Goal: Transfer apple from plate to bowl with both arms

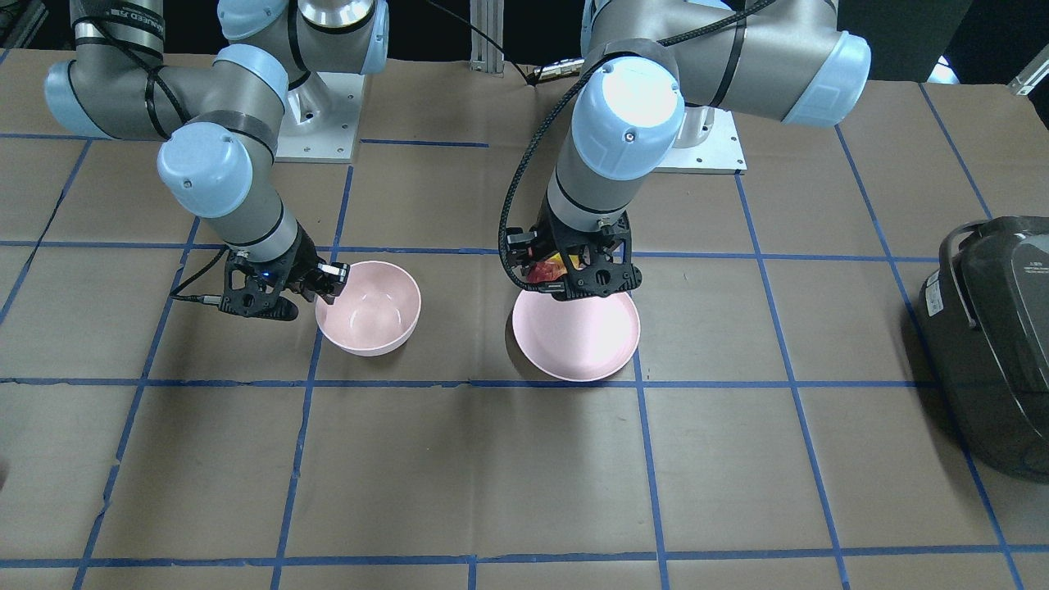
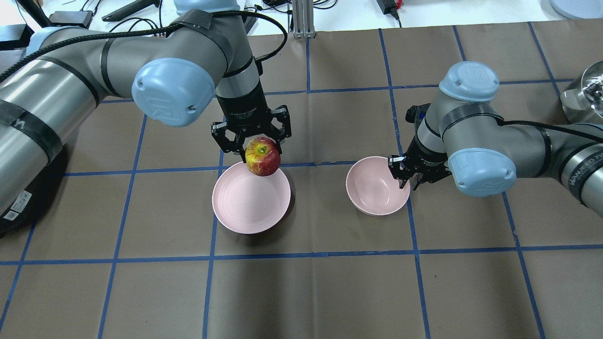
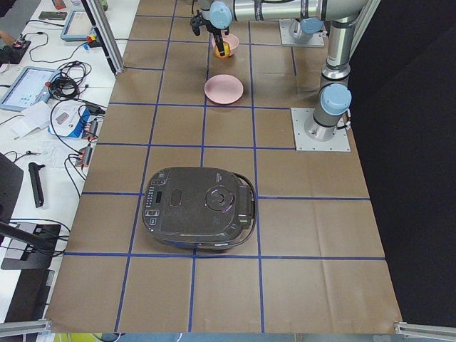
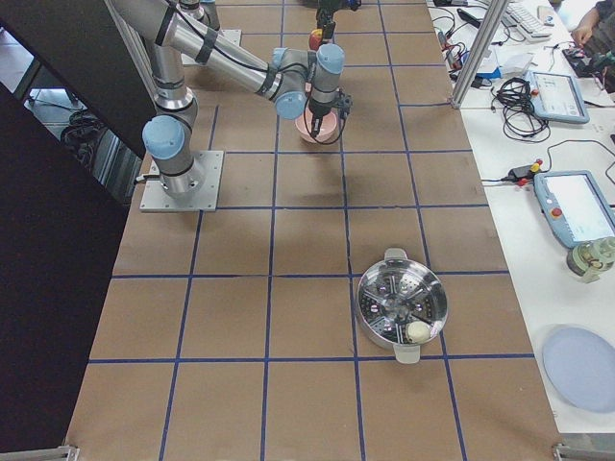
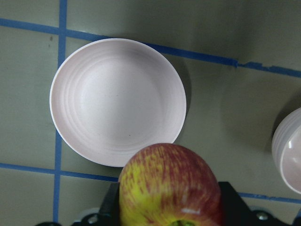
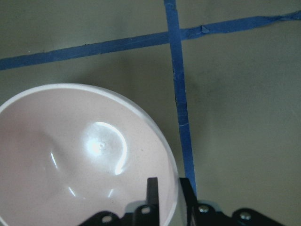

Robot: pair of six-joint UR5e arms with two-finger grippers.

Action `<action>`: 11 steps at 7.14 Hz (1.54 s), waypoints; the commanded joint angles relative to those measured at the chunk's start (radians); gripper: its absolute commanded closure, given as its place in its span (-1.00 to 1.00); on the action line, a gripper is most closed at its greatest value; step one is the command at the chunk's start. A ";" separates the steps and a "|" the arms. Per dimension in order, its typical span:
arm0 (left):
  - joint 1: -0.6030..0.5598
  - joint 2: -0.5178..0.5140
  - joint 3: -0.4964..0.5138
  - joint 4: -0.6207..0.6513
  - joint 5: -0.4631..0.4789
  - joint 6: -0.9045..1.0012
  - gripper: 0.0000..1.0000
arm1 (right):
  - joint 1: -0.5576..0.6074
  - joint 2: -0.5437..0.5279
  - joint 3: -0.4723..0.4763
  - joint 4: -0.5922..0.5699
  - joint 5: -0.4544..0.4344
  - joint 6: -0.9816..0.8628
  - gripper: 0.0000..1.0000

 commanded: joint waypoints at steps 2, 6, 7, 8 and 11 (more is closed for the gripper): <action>-0.156 -0.138 0.007 0.333 -0.074 -0.291 0.79 | -0.013 -0.010 -0.266 0.202 -0.065 -0.002 -1.00; -0.297 -0.261 0.036 0.414 -0.095 -0.406 0.76 | -0.156 -0.009 -0.526 0.380 -0.309 -0.111 -1.00; -0.322 -0.288 0.038 0.434 -0.094 -0.421 0.66 | -0.167 -0.006 -0.507 0.383 -0.308 -0.133 -1.00; -0.339 -0.314 0.038 0.443 -0.097 -0.430 0.66 | -0.169 -0.010 -0.459 0.377 -0.311 -0.128 -1.00; -0.351 -0.299 0.018 0.454 -0.085 -0.385 -0.99 | -0.169 -0.013 -0.450 0.380 -0.310 -0.121 -1.00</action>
